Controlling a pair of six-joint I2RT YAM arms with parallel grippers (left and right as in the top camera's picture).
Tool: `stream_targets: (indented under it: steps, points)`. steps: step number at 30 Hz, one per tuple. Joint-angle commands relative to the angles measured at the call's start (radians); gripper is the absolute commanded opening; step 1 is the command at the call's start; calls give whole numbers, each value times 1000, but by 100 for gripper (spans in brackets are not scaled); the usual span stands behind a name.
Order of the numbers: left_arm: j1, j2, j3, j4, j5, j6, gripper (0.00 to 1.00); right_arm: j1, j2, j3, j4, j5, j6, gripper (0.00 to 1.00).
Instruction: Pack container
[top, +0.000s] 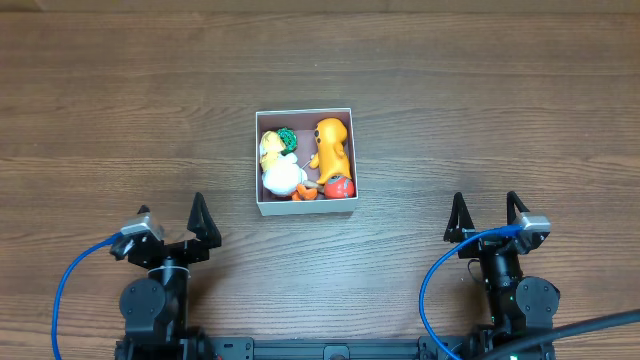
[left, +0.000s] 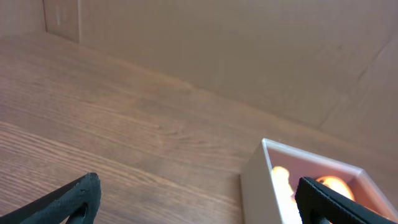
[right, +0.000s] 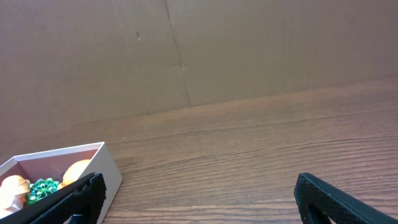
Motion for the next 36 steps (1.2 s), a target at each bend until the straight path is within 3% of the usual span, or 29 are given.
stream_targets:
  steps: [1, 7, 13, 36]
  points:
    - [7, -9, -62, 29, 12, 95, 100, -1, -12, -10, 6, 9, -6, 100]
    - [6, -9, -83, 47, 19, 335, 100, -1, -12, -10, 6, 8, -6, 100]
    - [4, -9, -83, 45, 45, 497, 100, -1, -12, -10, 6, 8, -6, 100]
    - [4, -9, -83, 45, 45, 499, 100, -1, -12, -10, 6, 8, -6, 100]
